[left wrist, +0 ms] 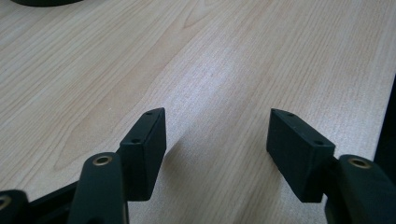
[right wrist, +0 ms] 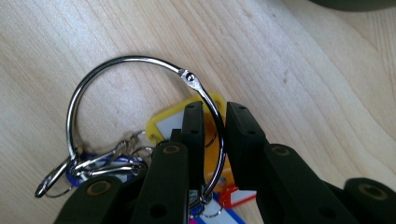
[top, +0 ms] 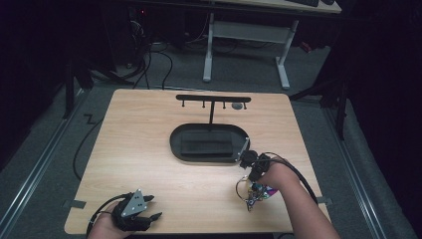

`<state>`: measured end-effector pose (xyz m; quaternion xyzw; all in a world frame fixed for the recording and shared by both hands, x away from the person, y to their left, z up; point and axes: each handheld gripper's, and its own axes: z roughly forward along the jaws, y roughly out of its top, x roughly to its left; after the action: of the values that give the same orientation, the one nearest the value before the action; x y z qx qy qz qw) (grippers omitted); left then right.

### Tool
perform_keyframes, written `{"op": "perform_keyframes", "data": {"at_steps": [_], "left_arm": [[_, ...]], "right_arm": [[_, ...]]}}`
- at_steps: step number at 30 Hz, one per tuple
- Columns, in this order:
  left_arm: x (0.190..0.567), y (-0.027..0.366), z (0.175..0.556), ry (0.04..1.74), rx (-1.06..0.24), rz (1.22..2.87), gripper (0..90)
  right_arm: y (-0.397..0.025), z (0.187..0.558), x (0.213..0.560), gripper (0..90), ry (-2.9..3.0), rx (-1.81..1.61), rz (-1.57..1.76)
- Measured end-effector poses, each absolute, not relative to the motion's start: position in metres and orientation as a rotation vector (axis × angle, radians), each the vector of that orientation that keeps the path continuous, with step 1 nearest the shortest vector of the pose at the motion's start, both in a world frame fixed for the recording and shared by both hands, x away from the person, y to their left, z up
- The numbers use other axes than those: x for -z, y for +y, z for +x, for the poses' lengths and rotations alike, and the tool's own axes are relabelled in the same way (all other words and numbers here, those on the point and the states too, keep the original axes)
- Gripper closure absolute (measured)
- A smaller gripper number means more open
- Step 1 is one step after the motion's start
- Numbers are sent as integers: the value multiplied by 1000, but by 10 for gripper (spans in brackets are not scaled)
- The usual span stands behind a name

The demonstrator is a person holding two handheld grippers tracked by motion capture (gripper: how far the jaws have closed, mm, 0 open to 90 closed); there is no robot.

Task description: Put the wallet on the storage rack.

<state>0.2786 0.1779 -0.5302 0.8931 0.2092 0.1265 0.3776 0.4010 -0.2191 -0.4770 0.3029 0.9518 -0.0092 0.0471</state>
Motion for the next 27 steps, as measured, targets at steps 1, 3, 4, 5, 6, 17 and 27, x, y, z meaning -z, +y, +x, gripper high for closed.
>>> {"op": "perform_keyframes", "data": {"at_steps": [1, 3, 4, 5, 6, 17, 27], "left_arm": [[530, 178, 278, 534, -324, 2284, 383], [530, 178, 278, 534, -324, 2284, 383], [530, 178, 278, 535, -323, 2284, 382], [530, 178, 278, 535, -323, 2284, 382], [530, 178, 279, 535, -320, 2284, 382], [530, 178, 279, 537, -336, 2287, 382], [524, 185, 282, 597, -367, 2210, 379]], "right_arm": [[-217, 401, 478, 797, 2905, 32, 924], [-215, 402, 480, 814, 2909, 37, 921], [-215, 402, 480, 833, 2915, 43, 905], [-215, 402, 480, 833, 2915, 43, 905], [-215, 402, 478, 861, 2927, 44, 898], [-224, 392, 444, 868, 2909, -83, 959], [-230, 378, 388, 874, 2843, -142, 977]]}}
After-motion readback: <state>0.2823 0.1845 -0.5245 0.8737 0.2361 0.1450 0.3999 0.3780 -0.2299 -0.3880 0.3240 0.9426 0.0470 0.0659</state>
